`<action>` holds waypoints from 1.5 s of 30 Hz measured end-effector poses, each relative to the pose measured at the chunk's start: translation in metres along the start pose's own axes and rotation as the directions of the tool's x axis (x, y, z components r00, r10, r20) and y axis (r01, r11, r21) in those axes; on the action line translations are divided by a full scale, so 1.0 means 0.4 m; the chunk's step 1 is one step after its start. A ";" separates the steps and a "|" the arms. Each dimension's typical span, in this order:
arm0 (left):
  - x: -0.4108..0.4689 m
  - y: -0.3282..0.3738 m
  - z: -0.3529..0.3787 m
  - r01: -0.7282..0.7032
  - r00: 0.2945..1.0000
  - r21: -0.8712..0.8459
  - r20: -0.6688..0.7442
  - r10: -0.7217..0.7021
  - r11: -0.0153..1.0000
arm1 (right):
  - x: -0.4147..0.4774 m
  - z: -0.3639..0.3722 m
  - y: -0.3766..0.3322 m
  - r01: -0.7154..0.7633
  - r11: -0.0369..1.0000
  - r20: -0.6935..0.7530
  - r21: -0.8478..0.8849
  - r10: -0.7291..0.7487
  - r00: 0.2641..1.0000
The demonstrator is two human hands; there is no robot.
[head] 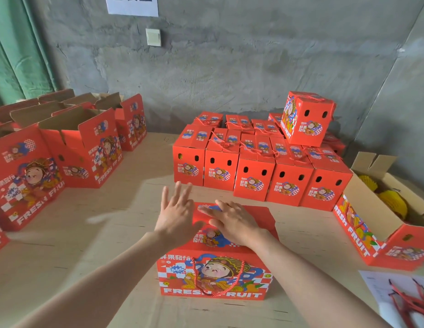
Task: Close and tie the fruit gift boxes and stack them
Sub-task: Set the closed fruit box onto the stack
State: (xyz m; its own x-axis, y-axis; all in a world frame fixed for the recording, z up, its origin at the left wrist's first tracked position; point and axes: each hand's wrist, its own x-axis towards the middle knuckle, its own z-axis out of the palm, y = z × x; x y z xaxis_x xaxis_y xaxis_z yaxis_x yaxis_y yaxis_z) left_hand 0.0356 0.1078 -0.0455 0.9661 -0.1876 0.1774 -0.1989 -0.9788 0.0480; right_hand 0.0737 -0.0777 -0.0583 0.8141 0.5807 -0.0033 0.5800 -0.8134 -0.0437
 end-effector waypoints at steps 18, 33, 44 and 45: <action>0.097 0.020 0.048 -0.259 0.953 0.036 0.172 0.250 0.965 | -0.168 -0.038 0.222 -0.248 0.900 0.164 0.357 0.201 0.966; 0.153 0.118 0.045 -0.342 0.897 -0.023 0.288 0.334 0.939 | -0.170 -0.026 0.229 -0.234 0.790 0.156 0.567 0.175 0.972; 0.145 0.121 0.042 -0.364 0.903 -0.036 0.233 0.362 0.931 | -0.191 -0.021 0.253 -0.113 0.775 0.021 0.621 0.127 0.992; 0.142 0.120 0.042 -0.373 0.899 -0.037 0.233 0.371 0.927 | -0.192 -0.019 0.251 -0.089 0.839 -0.014 0.537 0.114 0.993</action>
State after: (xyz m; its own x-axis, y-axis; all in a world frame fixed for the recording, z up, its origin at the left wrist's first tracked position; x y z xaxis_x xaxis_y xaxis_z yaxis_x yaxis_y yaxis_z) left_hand 0.0837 0.0488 -0.0496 0.8332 -0.5506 -0.0513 -0.5506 -0.8346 0.0149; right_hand 0.0698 -0.2043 -0.0550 0.8753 0.4835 0.0055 0.3991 -0.7159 -0.5729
